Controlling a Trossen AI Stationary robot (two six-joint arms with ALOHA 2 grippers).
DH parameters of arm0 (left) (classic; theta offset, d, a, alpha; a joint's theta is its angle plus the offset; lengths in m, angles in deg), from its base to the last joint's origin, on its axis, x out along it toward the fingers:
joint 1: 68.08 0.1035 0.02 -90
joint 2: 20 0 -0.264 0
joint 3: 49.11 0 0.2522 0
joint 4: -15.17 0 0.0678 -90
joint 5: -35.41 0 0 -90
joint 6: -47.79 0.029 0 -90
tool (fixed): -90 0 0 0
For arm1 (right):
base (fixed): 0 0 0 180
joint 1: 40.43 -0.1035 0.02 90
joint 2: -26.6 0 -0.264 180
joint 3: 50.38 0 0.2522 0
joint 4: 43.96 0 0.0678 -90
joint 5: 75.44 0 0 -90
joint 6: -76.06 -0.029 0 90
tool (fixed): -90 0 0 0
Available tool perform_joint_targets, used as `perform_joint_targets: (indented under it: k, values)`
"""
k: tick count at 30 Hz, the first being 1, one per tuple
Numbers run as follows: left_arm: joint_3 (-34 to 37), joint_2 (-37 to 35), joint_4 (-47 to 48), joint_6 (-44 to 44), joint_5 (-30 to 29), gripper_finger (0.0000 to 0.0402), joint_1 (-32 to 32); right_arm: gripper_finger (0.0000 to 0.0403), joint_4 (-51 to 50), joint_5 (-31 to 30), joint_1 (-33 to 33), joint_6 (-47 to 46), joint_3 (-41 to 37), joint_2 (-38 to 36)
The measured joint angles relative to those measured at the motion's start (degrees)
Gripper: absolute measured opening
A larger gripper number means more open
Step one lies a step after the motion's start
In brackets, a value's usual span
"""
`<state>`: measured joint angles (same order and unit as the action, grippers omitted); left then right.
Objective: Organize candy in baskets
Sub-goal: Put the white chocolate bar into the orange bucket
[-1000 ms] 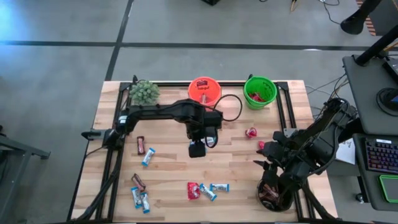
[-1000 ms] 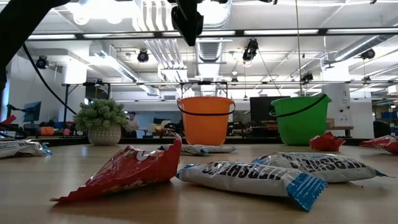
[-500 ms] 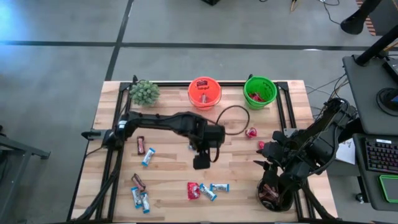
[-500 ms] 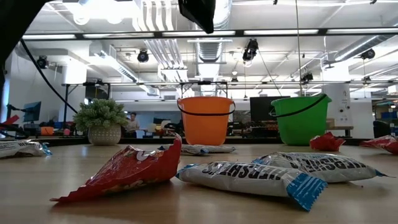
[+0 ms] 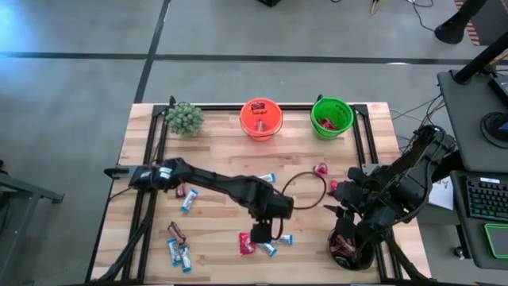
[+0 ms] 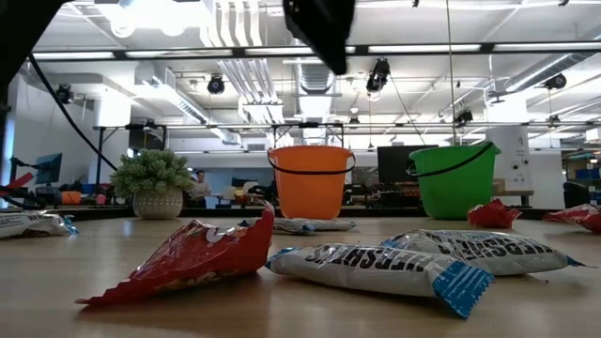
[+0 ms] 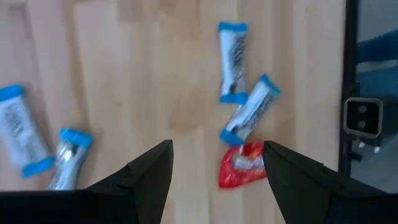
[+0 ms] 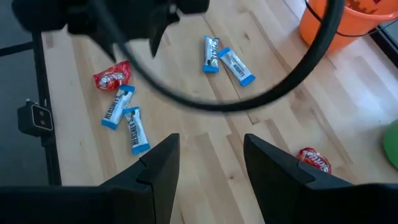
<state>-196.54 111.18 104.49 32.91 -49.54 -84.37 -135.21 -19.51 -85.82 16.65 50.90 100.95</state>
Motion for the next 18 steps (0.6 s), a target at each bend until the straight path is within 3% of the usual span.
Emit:
perform_joint_targets:
  k: [18]
  values:
    - [-0.02, 6.52, -10.68, -2.40, 0.21, 0.0231, -1.30, 0.0169, -0.27, 1.08, 0.00, 0.01, 0.66, -0.11]
